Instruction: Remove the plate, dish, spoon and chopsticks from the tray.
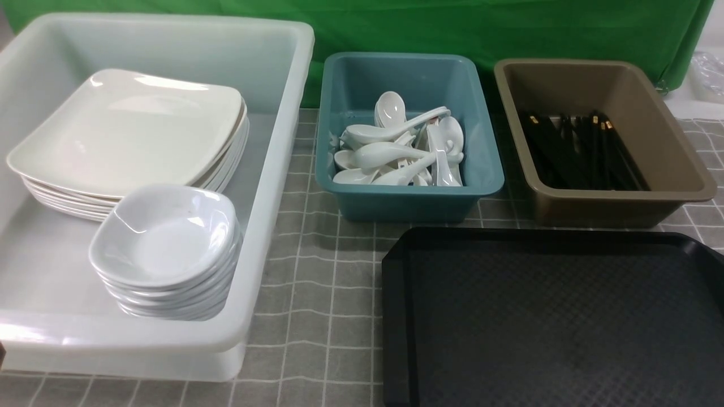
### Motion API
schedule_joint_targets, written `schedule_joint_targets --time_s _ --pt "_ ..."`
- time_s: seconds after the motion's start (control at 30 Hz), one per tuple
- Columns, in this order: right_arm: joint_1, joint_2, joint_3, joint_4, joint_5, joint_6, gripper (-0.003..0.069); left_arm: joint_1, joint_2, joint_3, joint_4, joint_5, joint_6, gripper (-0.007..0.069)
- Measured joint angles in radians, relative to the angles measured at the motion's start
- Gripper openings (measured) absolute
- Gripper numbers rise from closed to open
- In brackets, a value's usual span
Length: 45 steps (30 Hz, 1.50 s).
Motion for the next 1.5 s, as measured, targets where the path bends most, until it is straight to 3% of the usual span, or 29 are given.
schedule_joint_targets --time_s 0.2,0.6,1.5 --pt "-0.01 -0.006 0.134 0.005 -0.063 0.021 0.0238 0.0 0.0 0.0 0.0 0.0 0.002 0.0005" --pt "-0.039 -0.007 0.134 0.005 -0.109 0.112 0.0238 0.0 0.0 0.0 0.0 0.0 0.003 0.0005" --pt "-0.049 -0.007 0.134 0.005 -0.109 0.128 0.0238 0.0 0.0 0.0 0.0 0.0 0.003 0.0005"
